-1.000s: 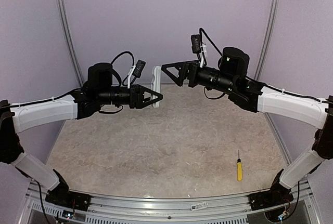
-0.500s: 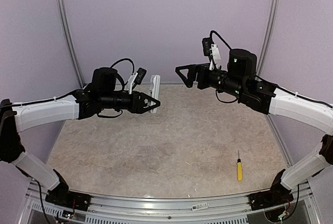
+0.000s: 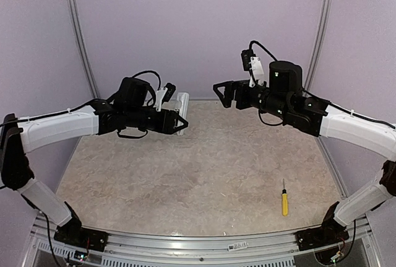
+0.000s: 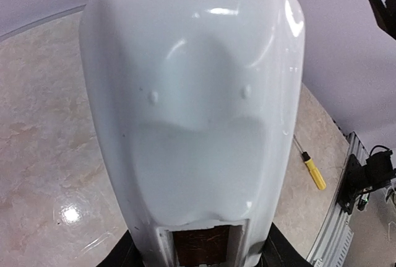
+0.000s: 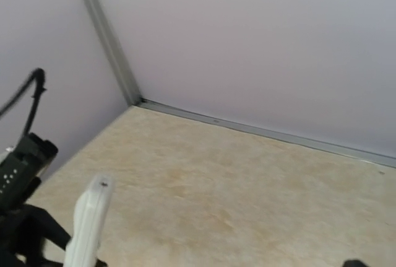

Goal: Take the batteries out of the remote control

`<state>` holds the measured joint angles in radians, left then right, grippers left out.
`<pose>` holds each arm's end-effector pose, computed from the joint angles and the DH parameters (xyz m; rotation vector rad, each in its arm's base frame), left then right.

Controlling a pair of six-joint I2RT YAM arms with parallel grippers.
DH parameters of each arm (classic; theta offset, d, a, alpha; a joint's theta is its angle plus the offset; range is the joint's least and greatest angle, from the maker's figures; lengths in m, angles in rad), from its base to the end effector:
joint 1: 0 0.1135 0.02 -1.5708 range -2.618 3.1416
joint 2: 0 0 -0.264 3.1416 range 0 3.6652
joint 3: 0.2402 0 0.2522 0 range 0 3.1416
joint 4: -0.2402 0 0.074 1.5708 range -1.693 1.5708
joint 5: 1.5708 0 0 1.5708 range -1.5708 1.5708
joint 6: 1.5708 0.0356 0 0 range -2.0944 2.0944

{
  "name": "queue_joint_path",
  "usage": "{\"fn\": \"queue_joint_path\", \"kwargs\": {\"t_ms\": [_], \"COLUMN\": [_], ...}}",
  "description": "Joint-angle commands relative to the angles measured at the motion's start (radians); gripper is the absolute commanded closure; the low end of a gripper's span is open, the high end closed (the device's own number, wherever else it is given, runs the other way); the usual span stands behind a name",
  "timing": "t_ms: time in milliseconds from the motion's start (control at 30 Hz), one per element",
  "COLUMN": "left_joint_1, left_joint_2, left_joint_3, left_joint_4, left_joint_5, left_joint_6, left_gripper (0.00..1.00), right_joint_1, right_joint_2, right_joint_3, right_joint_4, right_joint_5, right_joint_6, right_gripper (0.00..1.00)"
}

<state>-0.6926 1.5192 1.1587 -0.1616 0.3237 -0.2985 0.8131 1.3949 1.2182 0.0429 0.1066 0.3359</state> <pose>0.2622 -0.2323 0.2931 0.6326 2.1107 -0.9184 0.2322 0.2400 0.3748 -0.3365 1.7313 0.7583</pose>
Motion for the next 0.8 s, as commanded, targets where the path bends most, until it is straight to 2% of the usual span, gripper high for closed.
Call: {"fn": "queue_joint_path", "kwargs": {"t_ms": [0, 133, 267, 600, 767], "left_joint_1": [-0.044, -0.067, -0.078, -0.100, -0.100], "left_joint_2": [0.090, 0.155, 0.222, 0.368, 0.418], "left_joint_3": [0.070, 0.055, 0.055, 0.063, 0.066], "left_joint_4": [-0.309, -0.386, -0.436, -0.484, -0.469], "left_joint_5": [-0.280, -0.340, -0.336, -0.316, -0.299], "left_joint_6": [-0.038, -0.099, -0.153, -0.177, -0.178], "left_gripper": [0.61, 0.60, 0.60, 0.59, 0.55], "right_joint_1": [-0.004, -0.005, -0.004, -0.004, -0.004], "right_joint_2": [-0.009, -0.006, 0.006, 0.029, 0.035], "right_joint_3": [-0.020, -0.026, -0.025, -0.026, -0.026], "right_joint_4": [-0.091, -0.122, -0.149, -0.187, -0.204], "right_joint_5": [0.131, 0.170, 0.173, 0.196, 0.207], "right_joint_6": [-0.010, -0.011, 0.000, 0.017, 0.015], "right_gripper": [0.00, 0.00, 0.00, 0.00, 0.00]}}
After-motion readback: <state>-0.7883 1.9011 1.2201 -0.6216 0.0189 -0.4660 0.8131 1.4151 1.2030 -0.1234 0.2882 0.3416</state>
